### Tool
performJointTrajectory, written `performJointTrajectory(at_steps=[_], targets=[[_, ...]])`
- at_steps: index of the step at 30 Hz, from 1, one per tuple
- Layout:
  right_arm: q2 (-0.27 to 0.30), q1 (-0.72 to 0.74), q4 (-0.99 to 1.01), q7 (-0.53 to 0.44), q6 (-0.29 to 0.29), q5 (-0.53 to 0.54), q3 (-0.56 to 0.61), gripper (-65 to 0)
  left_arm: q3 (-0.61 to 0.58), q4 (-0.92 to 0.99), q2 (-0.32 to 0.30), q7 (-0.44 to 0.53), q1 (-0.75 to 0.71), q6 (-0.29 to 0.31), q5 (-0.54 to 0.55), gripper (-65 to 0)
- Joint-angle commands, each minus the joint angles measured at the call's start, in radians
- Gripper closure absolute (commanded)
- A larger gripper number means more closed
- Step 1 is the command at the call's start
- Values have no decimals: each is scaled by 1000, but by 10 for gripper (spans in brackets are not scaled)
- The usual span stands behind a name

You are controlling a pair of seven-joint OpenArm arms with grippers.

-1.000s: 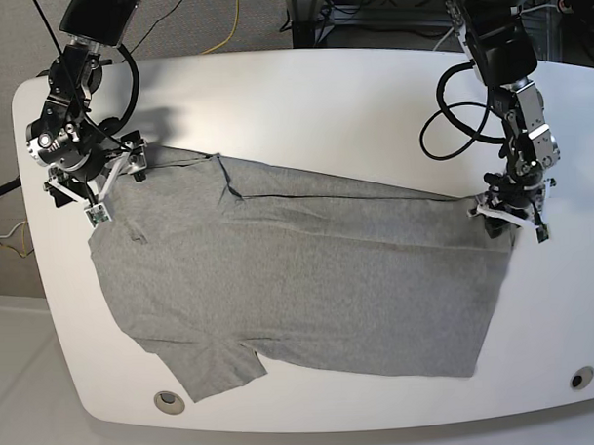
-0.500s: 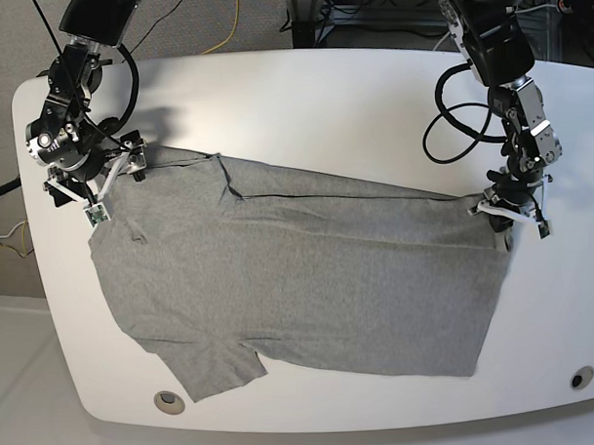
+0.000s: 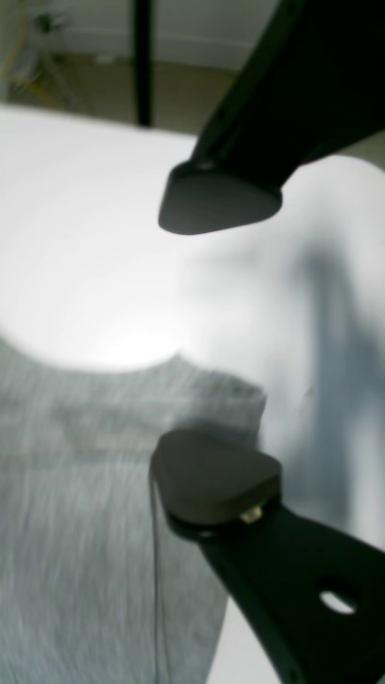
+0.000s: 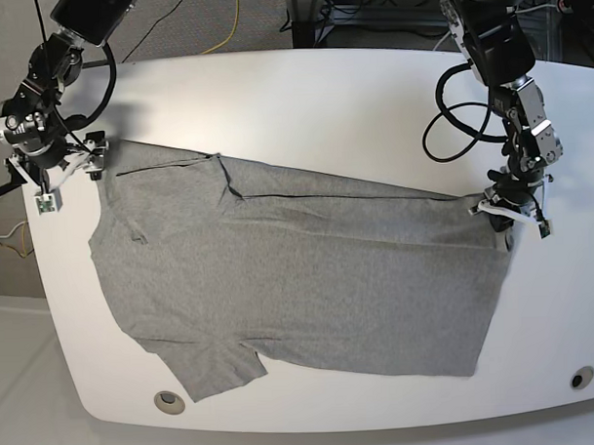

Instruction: Fold the T-shirt properly

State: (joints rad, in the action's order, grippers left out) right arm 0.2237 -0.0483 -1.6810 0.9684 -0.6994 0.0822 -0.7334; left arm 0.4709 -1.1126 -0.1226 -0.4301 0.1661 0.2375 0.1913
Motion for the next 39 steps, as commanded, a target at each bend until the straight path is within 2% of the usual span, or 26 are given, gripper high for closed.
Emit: performJointTrajectory(at_steps=[1, 16, 28, 39], targets=[[12, 14, -15, -15, 1, 34, -28, -572, 1, -8, -9, -14, 11, -3, -9, -10], [-39, 12, -12, 80, 5, 244, -165, -572, -1, -8, -5, -14, 11, -3, -9, -10], [-89, 18, 86, 117, 1, 255, -220, -572, -1, -10, -5, -14, -4, -3, -9, -10], [-93, 18, 124, 90, 1, 255, -217, -573, -1, -8, -5, -14, -4, -3, -9, -10]])
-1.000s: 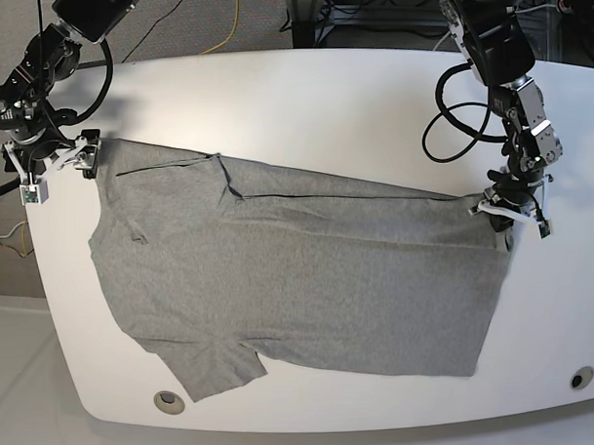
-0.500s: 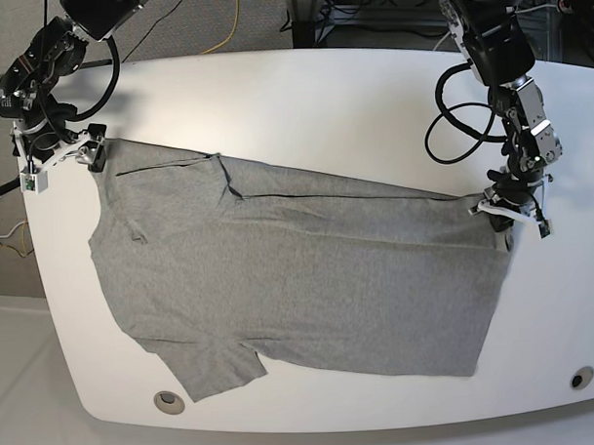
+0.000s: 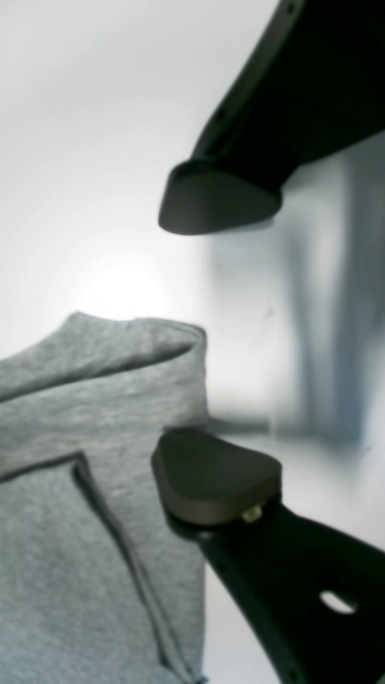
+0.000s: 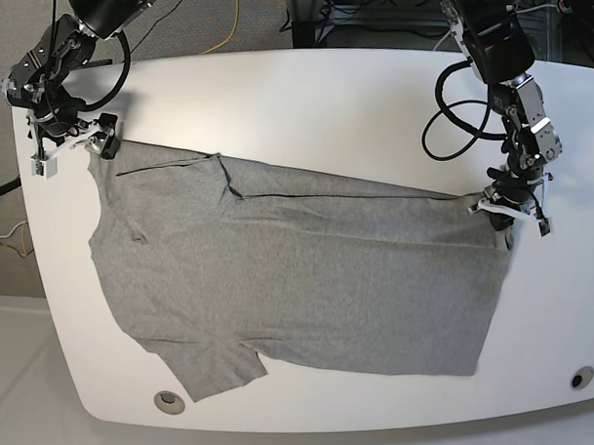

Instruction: Fold the T-shirt properly

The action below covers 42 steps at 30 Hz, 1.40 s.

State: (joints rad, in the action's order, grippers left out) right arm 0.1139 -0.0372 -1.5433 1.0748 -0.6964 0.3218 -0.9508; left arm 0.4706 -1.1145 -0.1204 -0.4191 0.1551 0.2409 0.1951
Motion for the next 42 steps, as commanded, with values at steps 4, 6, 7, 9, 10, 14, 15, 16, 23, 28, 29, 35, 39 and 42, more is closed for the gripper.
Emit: performJointTrajectory(at_steps=[4, 6, 7, 9, 10, 14, 15, 16, 23, 28, 29, 35, 39, 42], targets=[[16, 9, -15, -17, -2, 15, 3, -573, 0, -6, -8, -25, 7, -7, -13, -10], [14, 20, -15, -17, -2, 15, 3, -573, 0, -6, -8, -25, 7, -7, -13, -10], [14, 26, -15, -17, -2, 15, 3, -573, 0, -6, -8, -25, 7, -7, -13, -10], [10, 29, -15, -17, -2, 15, 3, -573, 0, -6, -8, -25, 5, -7, -13, -10], [2, 30, -13, -17, -2, 15, 3, -573, 0, -6, -8, -25, 5, -7, -13, -10], [-23, 49, -13, -15, -2, 13, 5, -573, 0, -6, -8, -25, 5, -7, -13, -10], [-24, 53, -13, -15, -2, 12, 5, -573, 0, -6, -8, -25, 5, -7, -13, -10], [-26, 53, -13, -15, -2, 12, 5, -573, 0, -6, -8, -25, 5, -7, -13, -10], [-26, 59, -13, -15, -2, 13, 49, -572, 0, -8, -8, -25, -10, -7, -13, -10], [-27, 58, -13, -15, 1, 13, 59, -571, 0, -9, -8, -25, -15, -7, -13, -10], [-27, 58, -13, -15, 1, 13, 59, -569, 0, -9, -8, -25, -15, -7, -13, -10], [-50, 59, -15, -14, 1, 12, 62, -460, 0, -9, -8, -25, -15, -7, -13, -10], [-52, 59, -15, -14, 1, 9, 62, -309, 0, -9, -8, -25, -15, -7, -13, -10], [-50, 56, -15, -14, 2, 9, 62, -189, 0, -11, -8, -25, -15, -5, -13, -10]])
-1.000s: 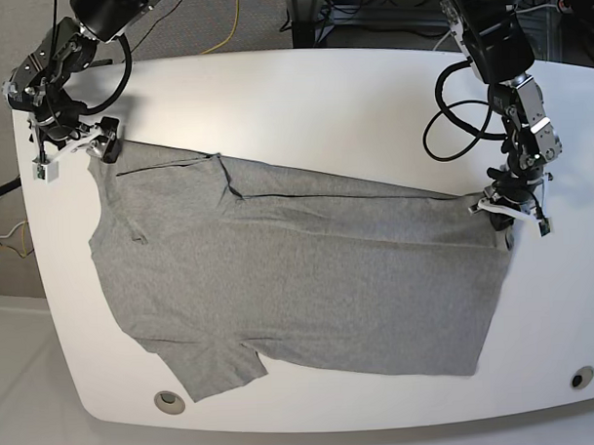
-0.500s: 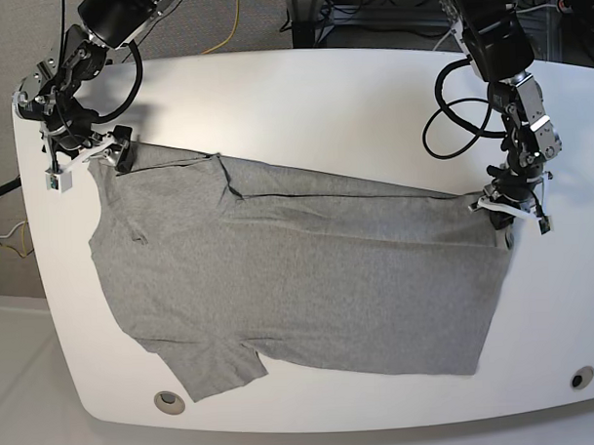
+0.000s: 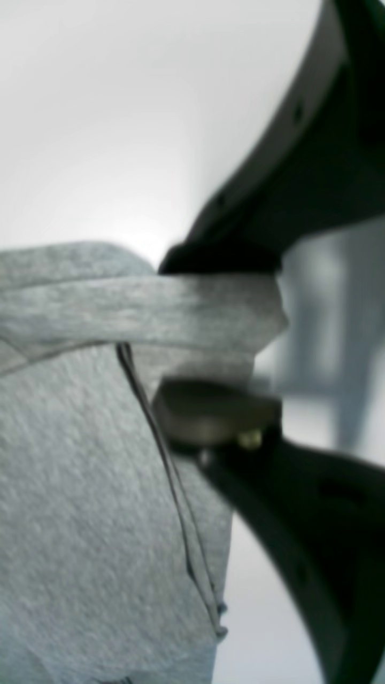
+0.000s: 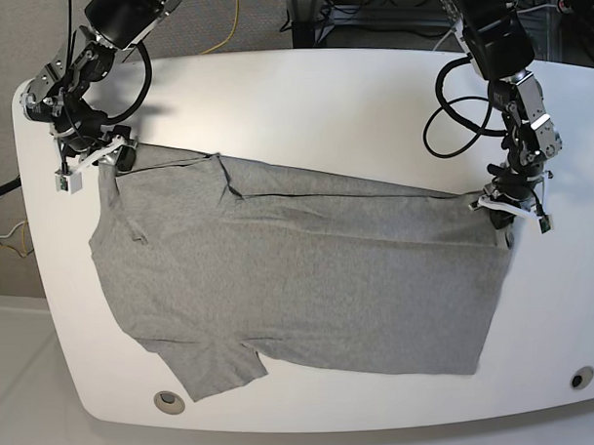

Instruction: Fold the T-shirt properly

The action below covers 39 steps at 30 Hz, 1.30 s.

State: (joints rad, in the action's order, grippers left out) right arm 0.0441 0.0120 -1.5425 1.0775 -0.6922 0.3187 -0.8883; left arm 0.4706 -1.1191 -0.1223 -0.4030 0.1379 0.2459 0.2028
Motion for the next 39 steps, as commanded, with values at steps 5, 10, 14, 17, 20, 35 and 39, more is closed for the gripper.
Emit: performJointTrajectory(at_steps=[5, 10, 14, 17, 20, 35, 39], targets=[[21, 7, -16, -16, -5, 12, -1, -58, 0, -6, -7, -41, 2, -10, -21, -10], [33, 7, -16, -16, -6, 12, 1, -42, 0, -6, -7, -41, 1, -9, -21, -10], [35, 3, -16, -16, -6, 12, 24, -33, 0, -6, -6, -41, -1, -9, -21, -10], [36, 3, -16, -16, -6, 12, 28, -11, 0, -6, -6, -41, -16, -10, -21, -10], [36, 3, -16, -16, -6, 12, 33, 0, 0, -6, -6, -41, -21, -10, -21, -10], [47, 3, -16, -16, -6, 12, 33, 0, 47, -8, 25, -41, -83, -12, -18, -10], [50, 3, -16, -16, -6, 12, 33, 0, 50, -8, 25, -41, -103, -12, -18, -10]])
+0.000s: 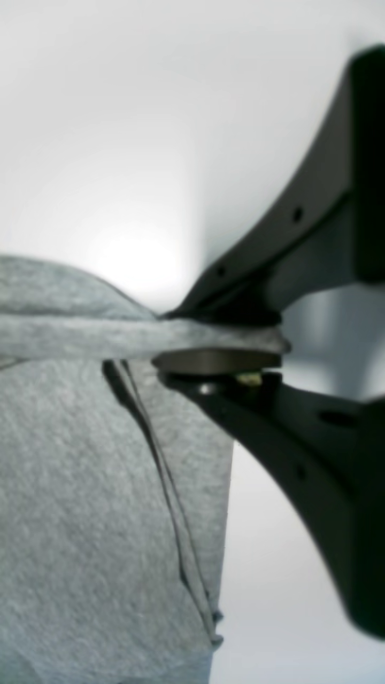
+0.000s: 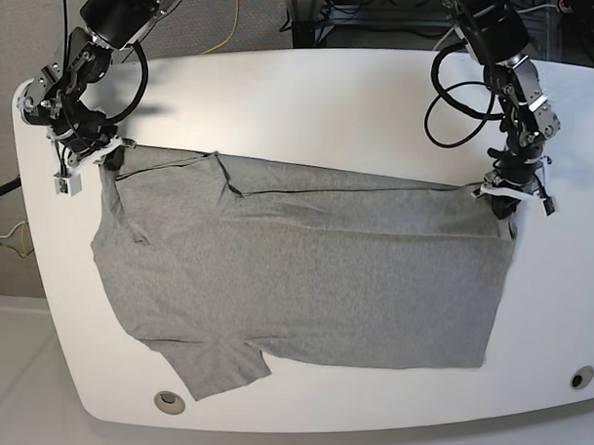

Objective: Fold the T-shirt properly
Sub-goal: 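Pull the shoulder edge toward the robot with both grippers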

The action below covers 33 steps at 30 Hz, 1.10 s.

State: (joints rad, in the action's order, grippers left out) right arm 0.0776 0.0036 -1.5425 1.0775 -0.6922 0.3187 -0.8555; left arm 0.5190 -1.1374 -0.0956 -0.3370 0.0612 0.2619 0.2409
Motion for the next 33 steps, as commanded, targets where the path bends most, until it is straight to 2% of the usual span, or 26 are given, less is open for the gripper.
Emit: performJointTrajectory(at_steps=[1, 18, 29, 33], targets=[[17, 11, -16, -16, -6, 12, 0, 0, 2, 10, 0, -107, -37, -28, -56, -10], [38, -18, -14, -18, -6, 10, 2, 0, 26, 9, 73, -107, -156, -23, -56, -10], [38, -58, -16, -21, -6, 10, 2, 0, 26, -8, 78, -107, -225, -25, -56, -10], [38, -70, -16, -23, -6, 10, 2, 0, 26, -79, 115, -107, -263, -26, -59, -10]])
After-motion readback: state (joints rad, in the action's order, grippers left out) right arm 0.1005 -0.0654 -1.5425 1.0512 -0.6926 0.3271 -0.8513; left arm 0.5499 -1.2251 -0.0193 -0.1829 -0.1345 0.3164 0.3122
